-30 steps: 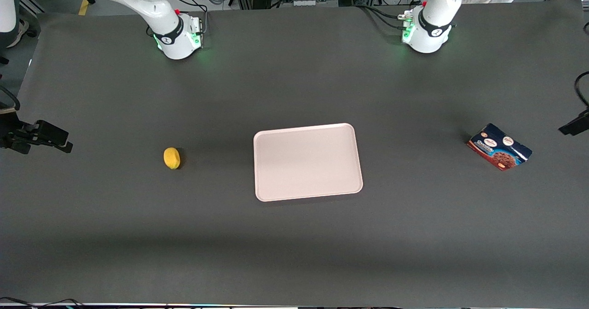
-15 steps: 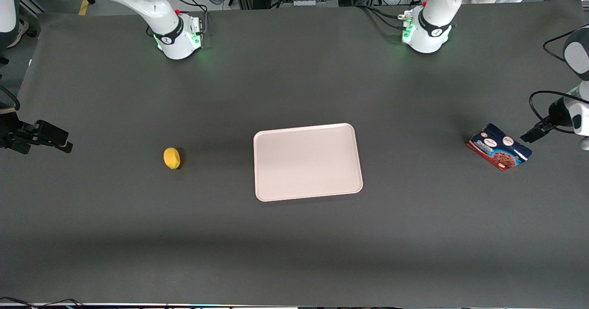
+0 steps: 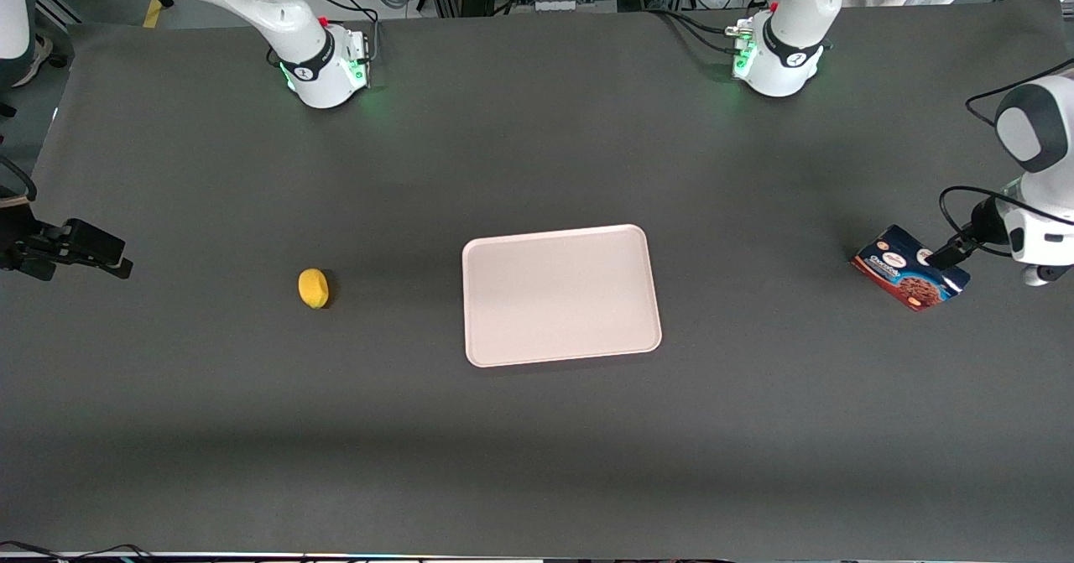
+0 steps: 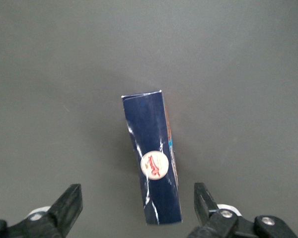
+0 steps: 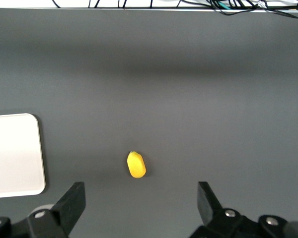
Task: Place cookie box on tray
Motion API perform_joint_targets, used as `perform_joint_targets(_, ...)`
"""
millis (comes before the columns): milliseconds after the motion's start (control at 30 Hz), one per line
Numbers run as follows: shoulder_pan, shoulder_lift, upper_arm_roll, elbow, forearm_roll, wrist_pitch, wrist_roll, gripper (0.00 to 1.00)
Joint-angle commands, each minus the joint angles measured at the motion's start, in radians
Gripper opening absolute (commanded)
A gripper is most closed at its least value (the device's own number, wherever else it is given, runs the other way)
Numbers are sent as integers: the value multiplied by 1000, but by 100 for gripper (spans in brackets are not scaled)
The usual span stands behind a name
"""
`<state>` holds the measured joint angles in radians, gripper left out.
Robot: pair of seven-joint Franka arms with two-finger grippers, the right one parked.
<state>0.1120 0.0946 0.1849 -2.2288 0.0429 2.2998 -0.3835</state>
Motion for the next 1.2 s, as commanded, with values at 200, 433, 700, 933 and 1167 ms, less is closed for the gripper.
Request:
perform_joint_targets(200, 8, 43, -4, -41, -26, 105, -21, 100)
perform_joint_targets(433, 12, 66, -4, -41, -66, 145, -23, 100)
perform_joint_targets(700, 12, 100, -4, -52, -84, 213, -24, 100)
perform_joint_targets(933, 11, 131, -7, -69, -106, 276, -24, 100)
perform_joint_targets(1167, 9, 152, -10, -92, -106, 340, -24, 100)
